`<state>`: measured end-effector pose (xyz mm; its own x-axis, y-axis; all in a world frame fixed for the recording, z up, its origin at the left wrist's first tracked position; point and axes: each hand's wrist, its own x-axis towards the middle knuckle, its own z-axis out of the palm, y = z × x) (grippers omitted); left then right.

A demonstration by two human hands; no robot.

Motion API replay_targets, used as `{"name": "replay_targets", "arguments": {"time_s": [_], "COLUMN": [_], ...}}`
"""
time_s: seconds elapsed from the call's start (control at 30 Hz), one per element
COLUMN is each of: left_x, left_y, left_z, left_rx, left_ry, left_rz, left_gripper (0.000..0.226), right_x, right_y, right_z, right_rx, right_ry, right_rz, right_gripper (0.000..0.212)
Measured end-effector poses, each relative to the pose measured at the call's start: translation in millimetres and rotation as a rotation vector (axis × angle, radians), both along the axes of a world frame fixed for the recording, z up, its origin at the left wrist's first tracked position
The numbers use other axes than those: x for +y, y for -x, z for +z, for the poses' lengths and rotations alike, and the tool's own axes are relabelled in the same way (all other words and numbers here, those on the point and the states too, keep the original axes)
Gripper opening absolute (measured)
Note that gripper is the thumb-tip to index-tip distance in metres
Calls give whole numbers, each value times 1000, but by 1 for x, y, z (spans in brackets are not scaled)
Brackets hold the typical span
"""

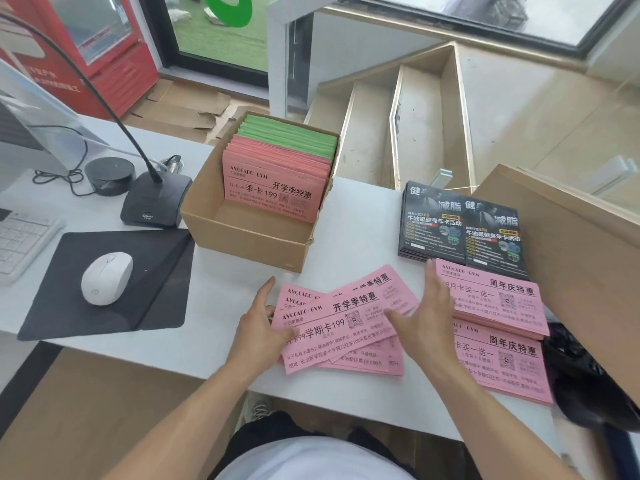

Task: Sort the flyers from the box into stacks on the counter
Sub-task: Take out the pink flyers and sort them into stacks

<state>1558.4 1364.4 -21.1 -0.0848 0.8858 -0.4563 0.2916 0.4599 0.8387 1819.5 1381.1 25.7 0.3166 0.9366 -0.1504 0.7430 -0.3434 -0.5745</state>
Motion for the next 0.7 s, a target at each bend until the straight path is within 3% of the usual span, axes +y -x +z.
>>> {"name": "replay_targets", "arguments": {"time_s": [0.13, 0.27, 0.53, 0.7], "left_x": [5, 6, -2, 1], "left_y": [1, 2, -17, -15], "left_z": [5, 5, 6, 6], "left_rx": [88, 294, 477, 496], "left_ry": [-11, -35, -56, 23], "left_rz": [-39, -22, -166, -221], "left_gripper": [106, 117, 124, 125], "right_x": [29, 45, 22, 38], "right_y": [-6, -1, 15, 12], "right_z": [-2, 0, -4, -6], "right_rx": [-199, -187, -379, -517], "right_ry": [124, 414, 432, 403], "right_rz": [261, 399, 434, 735], "right_gripper": [110, 115, 121, 131]}}
